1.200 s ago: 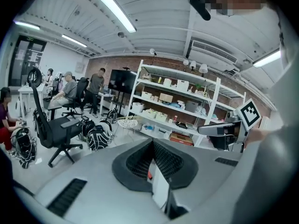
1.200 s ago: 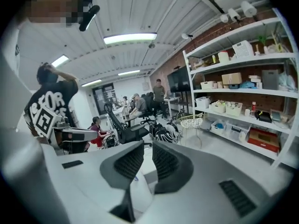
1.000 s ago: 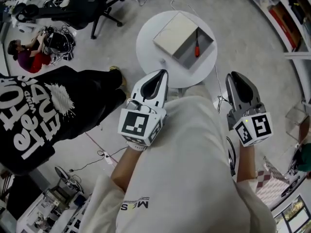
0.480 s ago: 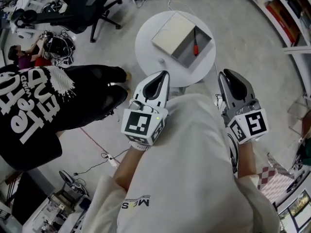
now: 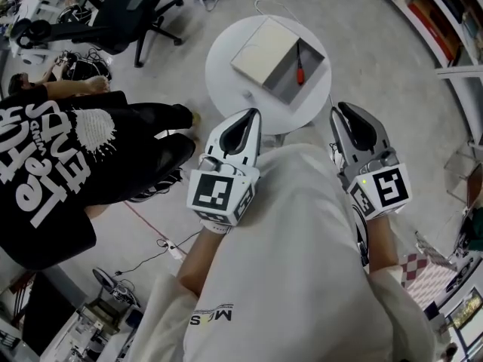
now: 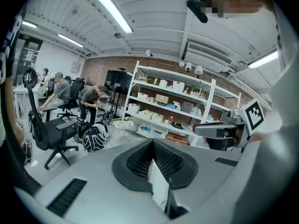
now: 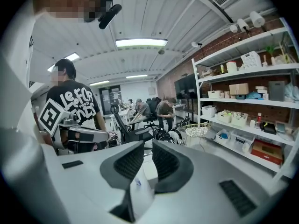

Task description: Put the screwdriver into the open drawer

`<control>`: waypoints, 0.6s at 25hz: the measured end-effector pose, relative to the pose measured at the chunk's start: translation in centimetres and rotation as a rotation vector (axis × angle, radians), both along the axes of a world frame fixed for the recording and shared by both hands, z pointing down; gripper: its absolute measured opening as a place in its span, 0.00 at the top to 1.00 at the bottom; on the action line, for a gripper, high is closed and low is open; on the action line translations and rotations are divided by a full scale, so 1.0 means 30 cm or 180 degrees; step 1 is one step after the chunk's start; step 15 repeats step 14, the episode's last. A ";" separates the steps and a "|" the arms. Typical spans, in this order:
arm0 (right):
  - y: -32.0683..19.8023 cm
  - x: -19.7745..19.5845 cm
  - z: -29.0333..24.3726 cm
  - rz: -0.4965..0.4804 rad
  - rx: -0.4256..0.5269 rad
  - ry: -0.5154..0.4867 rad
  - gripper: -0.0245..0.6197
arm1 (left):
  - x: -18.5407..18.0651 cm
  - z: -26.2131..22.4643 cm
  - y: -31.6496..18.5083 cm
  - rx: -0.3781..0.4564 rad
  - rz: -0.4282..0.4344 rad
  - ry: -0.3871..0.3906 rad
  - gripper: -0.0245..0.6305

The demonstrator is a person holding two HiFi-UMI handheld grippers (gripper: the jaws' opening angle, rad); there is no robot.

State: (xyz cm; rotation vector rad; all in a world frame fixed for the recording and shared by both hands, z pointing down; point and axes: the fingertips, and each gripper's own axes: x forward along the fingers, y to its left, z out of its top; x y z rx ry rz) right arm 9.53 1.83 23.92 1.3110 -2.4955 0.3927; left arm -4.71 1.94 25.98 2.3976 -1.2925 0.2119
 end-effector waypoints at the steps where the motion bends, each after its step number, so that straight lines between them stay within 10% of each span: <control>1: 0.000 -0.002 0.000 0.0000 -0.0002 0.0014 0.79 | -0.002 -0.001 -0.002 0.0002 -0.0001 0.0011 0.95; 15: 0.000 0.003 0.016 0.0057 -0.0031 0.0048 0.79 | 0.008 0.025 -0.007 -0.0024 0.0040 0.0079 0.95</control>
